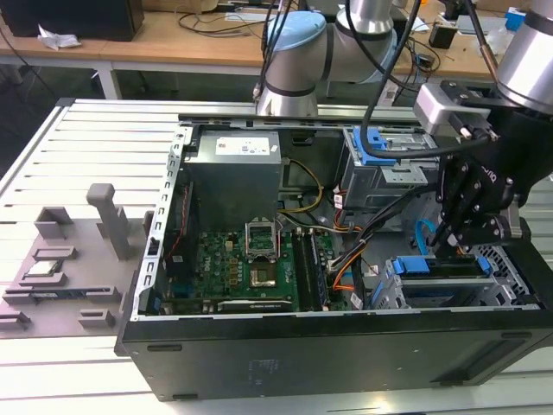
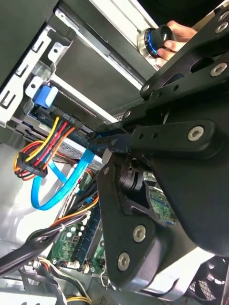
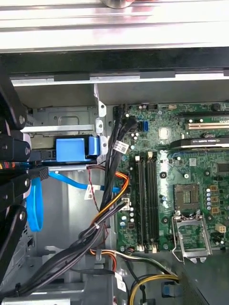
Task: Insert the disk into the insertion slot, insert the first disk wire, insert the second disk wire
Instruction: 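Insert the second disk wire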
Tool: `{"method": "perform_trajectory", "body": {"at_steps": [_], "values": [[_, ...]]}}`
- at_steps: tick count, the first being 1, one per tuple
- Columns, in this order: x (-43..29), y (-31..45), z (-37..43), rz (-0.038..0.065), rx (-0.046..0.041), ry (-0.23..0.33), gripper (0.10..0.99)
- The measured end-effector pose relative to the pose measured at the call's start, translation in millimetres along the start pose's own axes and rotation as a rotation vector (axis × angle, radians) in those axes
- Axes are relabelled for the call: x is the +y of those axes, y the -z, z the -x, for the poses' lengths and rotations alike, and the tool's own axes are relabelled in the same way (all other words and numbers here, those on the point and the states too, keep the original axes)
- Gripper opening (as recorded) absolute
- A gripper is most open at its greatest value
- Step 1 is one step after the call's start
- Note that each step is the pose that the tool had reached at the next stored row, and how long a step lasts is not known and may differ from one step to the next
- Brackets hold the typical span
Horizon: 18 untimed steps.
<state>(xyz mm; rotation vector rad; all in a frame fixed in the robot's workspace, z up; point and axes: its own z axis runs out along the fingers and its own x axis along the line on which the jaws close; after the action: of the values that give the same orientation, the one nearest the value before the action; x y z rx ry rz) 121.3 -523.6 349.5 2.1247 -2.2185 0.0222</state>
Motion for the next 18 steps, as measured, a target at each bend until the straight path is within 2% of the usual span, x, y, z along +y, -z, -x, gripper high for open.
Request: {"method": "perform_trajectory", "body": {"at_steps": [6, 12, 18], "values": [[-4.3, -3.7, -2.4, 0.000, -0.0002, 0.000, 0.161], [-7.0, -4.7, -2.2, 0.000, -0.0127, 0.004, 0.161], [-7.8, -8.0, -2.8, 0.000, -0.0137, 0.005, 0.161]]}}
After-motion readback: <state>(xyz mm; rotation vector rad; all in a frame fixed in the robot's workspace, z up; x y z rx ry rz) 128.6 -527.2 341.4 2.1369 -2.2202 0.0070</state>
